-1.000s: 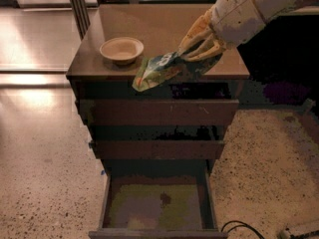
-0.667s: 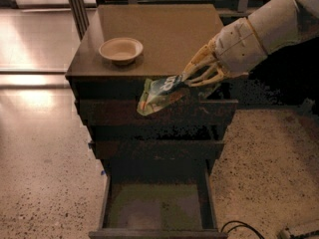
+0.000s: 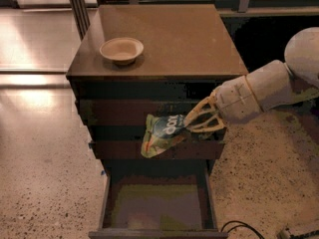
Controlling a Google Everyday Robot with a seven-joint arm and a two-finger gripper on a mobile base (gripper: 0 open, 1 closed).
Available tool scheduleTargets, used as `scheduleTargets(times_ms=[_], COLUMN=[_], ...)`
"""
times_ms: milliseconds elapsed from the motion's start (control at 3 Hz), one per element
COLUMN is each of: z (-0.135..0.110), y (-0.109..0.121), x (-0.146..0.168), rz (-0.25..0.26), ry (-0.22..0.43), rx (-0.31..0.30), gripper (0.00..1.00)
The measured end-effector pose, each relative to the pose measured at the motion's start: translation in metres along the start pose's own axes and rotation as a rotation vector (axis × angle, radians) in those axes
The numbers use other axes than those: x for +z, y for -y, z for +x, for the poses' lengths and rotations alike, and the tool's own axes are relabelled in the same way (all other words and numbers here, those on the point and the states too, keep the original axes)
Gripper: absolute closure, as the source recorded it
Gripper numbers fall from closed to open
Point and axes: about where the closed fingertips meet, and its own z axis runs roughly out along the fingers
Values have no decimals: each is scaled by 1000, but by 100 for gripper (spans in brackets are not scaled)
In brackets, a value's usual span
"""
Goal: Place green rice chip bag into bottom drawer
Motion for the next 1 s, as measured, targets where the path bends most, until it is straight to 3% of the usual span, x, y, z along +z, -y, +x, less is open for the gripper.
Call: scheduleTargets(times_ms=[333,667,1000], z=[25,25,28], y=[-46,-46,-48], x=[33,33,46], rz=[10,10,65], ry=[8,8,-1], rx=[44,44,18], gripper=[100,100,100])
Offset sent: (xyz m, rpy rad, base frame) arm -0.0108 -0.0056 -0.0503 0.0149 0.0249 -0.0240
